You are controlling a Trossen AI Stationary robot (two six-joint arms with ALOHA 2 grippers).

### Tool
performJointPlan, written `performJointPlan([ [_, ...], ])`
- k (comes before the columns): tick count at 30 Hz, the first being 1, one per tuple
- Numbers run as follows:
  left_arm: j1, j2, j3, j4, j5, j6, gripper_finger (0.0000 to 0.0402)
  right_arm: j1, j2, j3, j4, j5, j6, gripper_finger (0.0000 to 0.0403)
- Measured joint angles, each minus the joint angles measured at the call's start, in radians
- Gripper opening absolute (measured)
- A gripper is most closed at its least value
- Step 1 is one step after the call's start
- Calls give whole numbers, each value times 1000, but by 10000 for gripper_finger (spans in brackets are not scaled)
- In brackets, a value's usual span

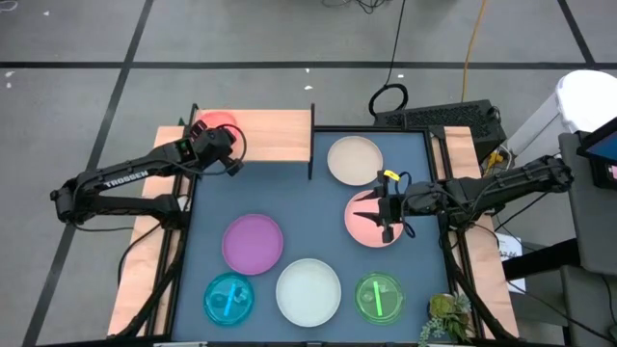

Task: Place and stack plates onto a shelf
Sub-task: Stack the orange plate on top of the light pink plate on the shelf, then put the pink plate on the shelf

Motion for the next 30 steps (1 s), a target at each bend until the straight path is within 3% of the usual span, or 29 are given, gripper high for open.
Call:
performJointPlan([
  [7,0,0,0,-3,0,-3,69,0,0,0,0,0,0,139],
  [22,-5,0,0,-1,9,-126,72,0,0,0,0,0,0,139],
  [30,-93,0,0,21,10,-180,72,0,0,0,0,0,3,139],
])
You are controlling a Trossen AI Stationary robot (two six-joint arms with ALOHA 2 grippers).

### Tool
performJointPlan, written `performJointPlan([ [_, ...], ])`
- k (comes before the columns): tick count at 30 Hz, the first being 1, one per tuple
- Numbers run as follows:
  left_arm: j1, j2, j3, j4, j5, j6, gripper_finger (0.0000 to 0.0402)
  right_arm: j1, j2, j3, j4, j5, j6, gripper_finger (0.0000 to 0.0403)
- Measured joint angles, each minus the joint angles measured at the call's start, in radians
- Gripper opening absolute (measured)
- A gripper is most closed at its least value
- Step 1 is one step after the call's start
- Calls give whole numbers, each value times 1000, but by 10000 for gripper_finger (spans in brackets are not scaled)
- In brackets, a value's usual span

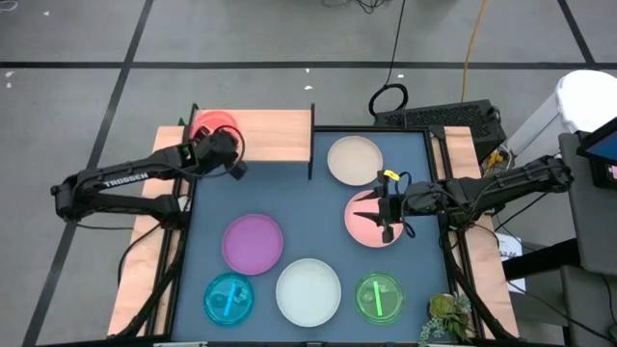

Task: Place and stack plates onto a shelf
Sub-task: Put the pink plate on the shelf

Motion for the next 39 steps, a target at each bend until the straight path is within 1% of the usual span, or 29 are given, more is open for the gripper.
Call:
performJointPlan([
  [5,-94,0,0,53,1,-13,72,0,0,0,0,0,4,139],
  [9,-174,0,0,108,2,-15,72,-1,0,0,0,9,51,139],
  [12,-233,0,0,136,2,-15,72,-1,0,0,-16,108,130,139],
  [14,-273,0,0,149,2,-10,72,-1,6,0,-43,153,171,139],
  [18,-338,0,0,159,2,20,72,-1,29,0,-86,150,261,139],
  [24,-404,0,0,145,12,22,72,4,96,0,-188,63,384,139],
  [28,-430,0,0,138,128,15,72,7,139,0,-248,42,435,139],
  [31,-445,0,0,139,183,11,72,6,167,0,-278,-22,491,139],
  [36,-456,0,0,143,185,11,72,47,226,0,-344,-114,646,139],
  [39,-455,0,0,148,185,11,72,100,266,0,-399,-114,741,139],
])
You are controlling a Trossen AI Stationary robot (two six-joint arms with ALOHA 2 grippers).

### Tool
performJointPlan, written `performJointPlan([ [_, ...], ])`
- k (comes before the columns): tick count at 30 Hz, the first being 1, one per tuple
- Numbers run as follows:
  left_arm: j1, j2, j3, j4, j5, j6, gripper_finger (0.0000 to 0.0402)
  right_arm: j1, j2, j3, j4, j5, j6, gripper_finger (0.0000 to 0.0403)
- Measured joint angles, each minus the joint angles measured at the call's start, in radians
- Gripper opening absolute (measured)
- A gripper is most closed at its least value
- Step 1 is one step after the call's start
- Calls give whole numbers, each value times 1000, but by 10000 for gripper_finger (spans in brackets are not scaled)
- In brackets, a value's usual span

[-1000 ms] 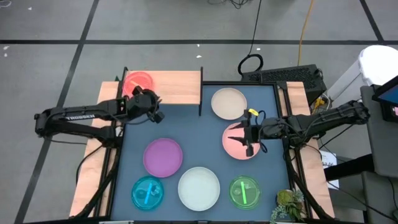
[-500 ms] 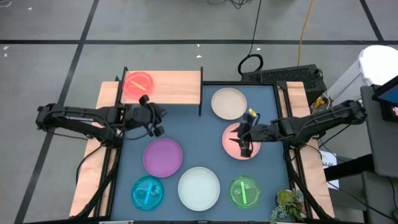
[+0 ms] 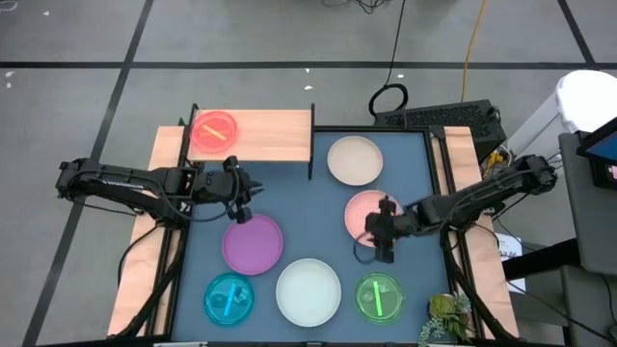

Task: Place and stack plates onto a shelf
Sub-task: Put the pink plate on the shelf

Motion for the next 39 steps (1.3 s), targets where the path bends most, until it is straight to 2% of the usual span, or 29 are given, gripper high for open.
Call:
performJointPlan([
  [9,0,0,0,1,0,-23,72,72,97,0,-21,2,85,139],
  [20,0,0,0,0,0,-39,72,70,213,0,-21,-25,-5,137],
  [25,0,0,0,0,0,-39,72,58,244,0,-25,-26,-55,100],
  [31,0,0,0,-1,0,-36,72,51,253,1,-32,-48,-119,13],
  [39,0,0,0,-55,0,-43,72,51,248,17,-70,-39,-127,5],
])
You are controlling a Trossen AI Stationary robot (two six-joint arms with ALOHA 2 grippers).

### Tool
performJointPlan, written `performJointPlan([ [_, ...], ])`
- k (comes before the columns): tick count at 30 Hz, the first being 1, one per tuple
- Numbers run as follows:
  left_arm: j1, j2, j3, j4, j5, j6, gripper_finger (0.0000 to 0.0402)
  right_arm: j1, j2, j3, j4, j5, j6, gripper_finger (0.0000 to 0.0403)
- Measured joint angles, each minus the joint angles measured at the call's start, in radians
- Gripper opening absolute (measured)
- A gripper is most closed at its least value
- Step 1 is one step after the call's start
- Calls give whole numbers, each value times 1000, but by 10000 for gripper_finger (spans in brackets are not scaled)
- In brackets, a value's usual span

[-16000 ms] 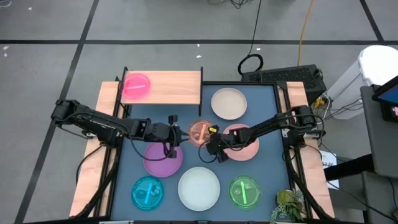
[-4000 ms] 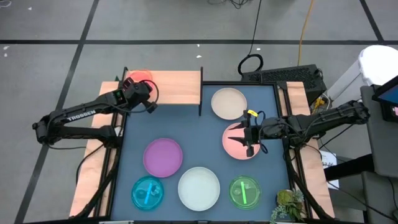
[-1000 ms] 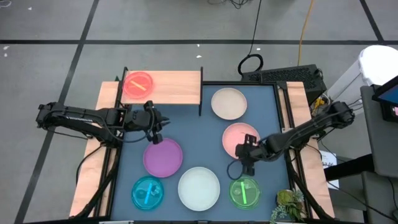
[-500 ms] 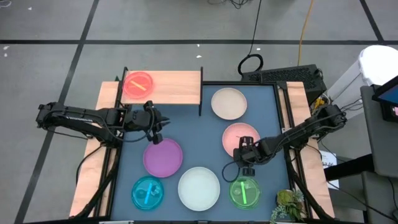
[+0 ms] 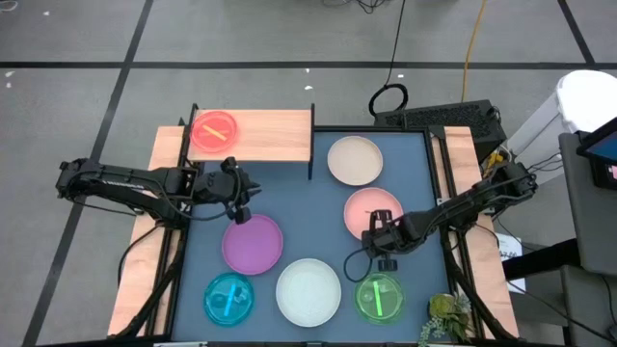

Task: Place and stack plates onto a shelf
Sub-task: Put the pink plate on the shelf

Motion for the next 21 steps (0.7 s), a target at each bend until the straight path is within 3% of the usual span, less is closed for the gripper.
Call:
performJointPlan([
  [11,0,0,0,-17,0,-2,72,0,1,159,-146,39,-13,1],
  [21,-1,0,0,-20,0,-2,72,0,1,363,-305,140,-55,1],
])
